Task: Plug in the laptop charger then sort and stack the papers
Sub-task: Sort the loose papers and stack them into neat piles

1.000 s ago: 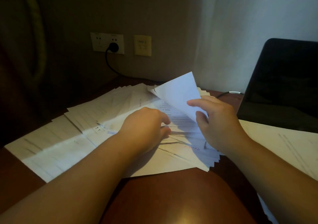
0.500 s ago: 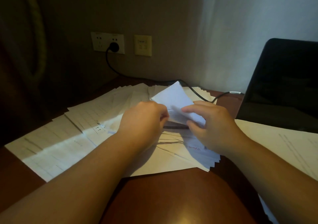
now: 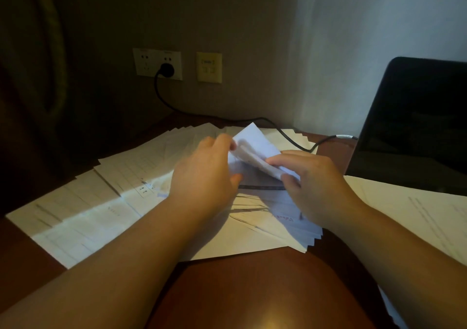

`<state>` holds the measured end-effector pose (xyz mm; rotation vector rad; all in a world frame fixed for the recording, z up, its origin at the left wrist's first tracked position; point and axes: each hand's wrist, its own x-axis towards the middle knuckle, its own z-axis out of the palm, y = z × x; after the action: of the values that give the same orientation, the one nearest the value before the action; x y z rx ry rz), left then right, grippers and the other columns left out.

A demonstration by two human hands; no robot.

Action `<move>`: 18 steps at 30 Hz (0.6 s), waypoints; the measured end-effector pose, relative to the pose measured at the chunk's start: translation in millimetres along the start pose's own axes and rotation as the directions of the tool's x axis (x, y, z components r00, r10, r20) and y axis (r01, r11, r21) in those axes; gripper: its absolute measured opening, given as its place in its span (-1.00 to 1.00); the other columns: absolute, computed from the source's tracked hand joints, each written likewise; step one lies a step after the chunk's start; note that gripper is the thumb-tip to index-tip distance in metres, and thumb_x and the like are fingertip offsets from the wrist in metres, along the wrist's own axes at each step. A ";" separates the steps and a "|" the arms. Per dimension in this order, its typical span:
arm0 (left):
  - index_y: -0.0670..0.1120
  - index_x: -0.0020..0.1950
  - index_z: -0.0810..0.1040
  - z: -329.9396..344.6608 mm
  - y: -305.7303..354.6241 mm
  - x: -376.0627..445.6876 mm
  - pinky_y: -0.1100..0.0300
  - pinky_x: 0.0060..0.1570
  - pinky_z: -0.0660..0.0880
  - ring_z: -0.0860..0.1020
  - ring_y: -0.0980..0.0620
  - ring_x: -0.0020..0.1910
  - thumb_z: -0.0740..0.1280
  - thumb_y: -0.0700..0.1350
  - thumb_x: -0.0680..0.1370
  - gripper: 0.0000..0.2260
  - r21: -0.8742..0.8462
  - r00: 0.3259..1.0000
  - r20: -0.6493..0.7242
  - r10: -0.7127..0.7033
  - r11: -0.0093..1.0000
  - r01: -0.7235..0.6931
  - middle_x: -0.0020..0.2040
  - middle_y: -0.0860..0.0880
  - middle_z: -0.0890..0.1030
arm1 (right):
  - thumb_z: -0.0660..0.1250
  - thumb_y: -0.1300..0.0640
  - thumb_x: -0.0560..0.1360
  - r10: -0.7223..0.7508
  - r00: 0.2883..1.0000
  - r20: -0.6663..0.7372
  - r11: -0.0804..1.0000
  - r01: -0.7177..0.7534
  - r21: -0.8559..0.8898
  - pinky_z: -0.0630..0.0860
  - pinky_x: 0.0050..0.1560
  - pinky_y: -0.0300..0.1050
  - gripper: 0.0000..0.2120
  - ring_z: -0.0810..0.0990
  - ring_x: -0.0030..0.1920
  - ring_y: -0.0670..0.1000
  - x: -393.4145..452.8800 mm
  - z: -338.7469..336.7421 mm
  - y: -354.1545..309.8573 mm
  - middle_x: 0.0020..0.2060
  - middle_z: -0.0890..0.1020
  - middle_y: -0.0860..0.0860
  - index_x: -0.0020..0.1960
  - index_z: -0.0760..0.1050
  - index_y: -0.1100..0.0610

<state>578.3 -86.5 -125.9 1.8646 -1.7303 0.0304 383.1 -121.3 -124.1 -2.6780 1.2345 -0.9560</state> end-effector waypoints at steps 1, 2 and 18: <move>0.14 0.42 0.34 1.3 -0.8 -0.3 0.15 0.11 0.50 0.50 0.05 0.19 0.45 0.10 0.51 -0.48 0.026 0.998 0.057 -0.001 1.000 -0.001 0.35 0.06 0.46 | 0.40 0.28 0.52 -0.002 1.000 -0.001 1.000 0.002 -0.005 0.30 -0.02 -0.57 -0.68 0.51 0.01 -0.20 0.1 0.5 0.7 0.06 0.63 -0.16 0.22 0.61 0.00; 0.14 0.43 0.33 3.2 -1.6 -0.6 0.14 0.11 0.51 0.51 0.05 0.18 0.45 0.12 0.51 -0.46 0.038 0.995 0.102 -0.007 0.999 0.004 0.34 0.06 0.49 | 0.40 0.29 0.52 -0.006 1.000 -0.005 1.000 0.006 -0.006 0.30 0.02 -0.55 -0.68 0.54 0.03 -0.17 0.3 0.9 1.9 0.07 0.65 -0.12 0.21 0.61 0.00; 0.21 0.31 0.57 -1.3 5.2 -3.0 0.14 0.11 0.51 0.55 0.08 0.12 0.43 0.12 0.53 -0.65 0.057 0.961 0.270 0.063 0.995 -0.081 0.27 0.12 0.60 | 0.35 0.25 0.56 0.224 0.970 -0.099 0.967 -0.208 0.150 0.47 -0.07 -0.40 -0.33 0.33 0.44 -0.03 0.2 -1.9 -4.6 0.49 0.32 -0.12 0.48 0.19 -0.27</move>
<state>573.5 -83.2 -124.0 1.9253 -2.0020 -0.1438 385.3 -117.9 -121.1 -2.3544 1.3910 -1.1301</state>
